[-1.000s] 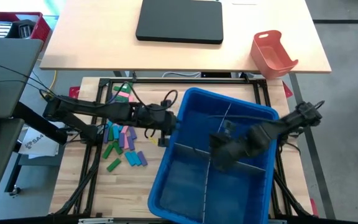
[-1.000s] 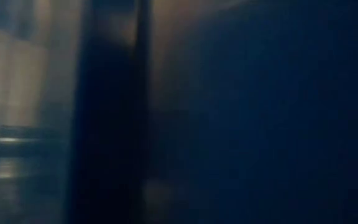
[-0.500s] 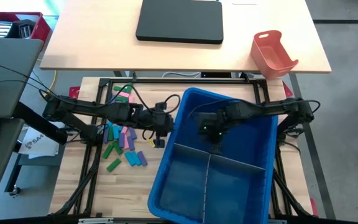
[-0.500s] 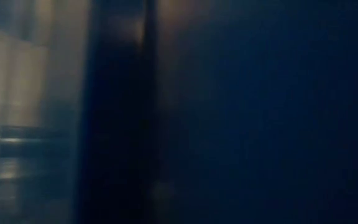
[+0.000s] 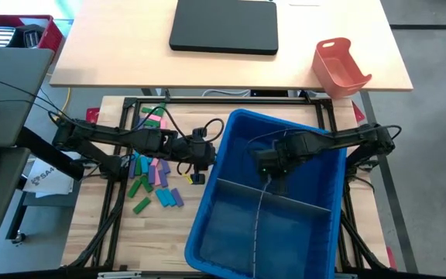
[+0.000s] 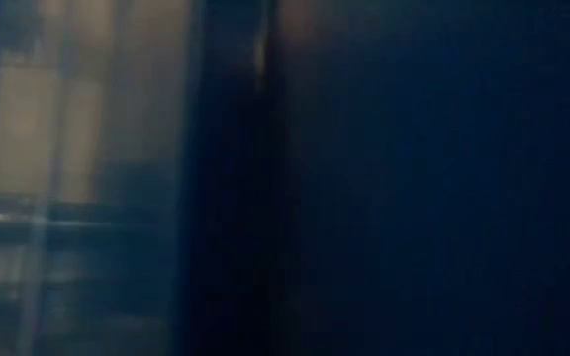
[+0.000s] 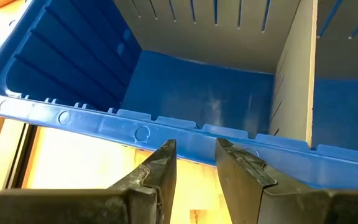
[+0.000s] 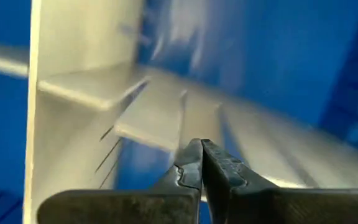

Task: Sort blocks
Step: Insert the bin divider into the blue bin

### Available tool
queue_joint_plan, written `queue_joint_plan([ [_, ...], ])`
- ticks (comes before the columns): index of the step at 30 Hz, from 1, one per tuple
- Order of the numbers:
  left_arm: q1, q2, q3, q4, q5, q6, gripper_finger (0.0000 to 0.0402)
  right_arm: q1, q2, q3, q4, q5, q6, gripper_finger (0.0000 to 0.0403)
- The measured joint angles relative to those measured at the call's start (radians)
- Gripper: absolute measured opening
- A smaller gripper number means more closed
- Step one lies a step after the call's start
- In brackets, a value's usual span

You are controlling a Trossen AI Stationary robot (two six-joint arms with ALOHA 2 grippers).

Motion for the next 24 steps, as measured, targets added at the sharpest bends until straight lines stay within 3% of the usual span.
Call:
queue_joint_plan([
  [5,0.0,0.0,0.006,0.01,0.001,0.013,0.0106,0.0,-0.008,0.099,0.07,0.114,-0.022,0.0],
  [11,0.0,0.001,0.006,0.013,0.003,0.02,0.0106,0.001,0.014,0.11,0.339,-0.048,-0.072,0.0],
  [18,-0.007,0.001,0.007,0.011,0.003,0.02,0.0106,-0.029,0.114,0.109,0.217,-0.053,-0.015,0.0],
  [24,-0.008,0.001,0.008,0.009,0.022,0.019,0.0106,-0.053,0.18,0.109,0.156,-0.269,-0.075,0.0],
])
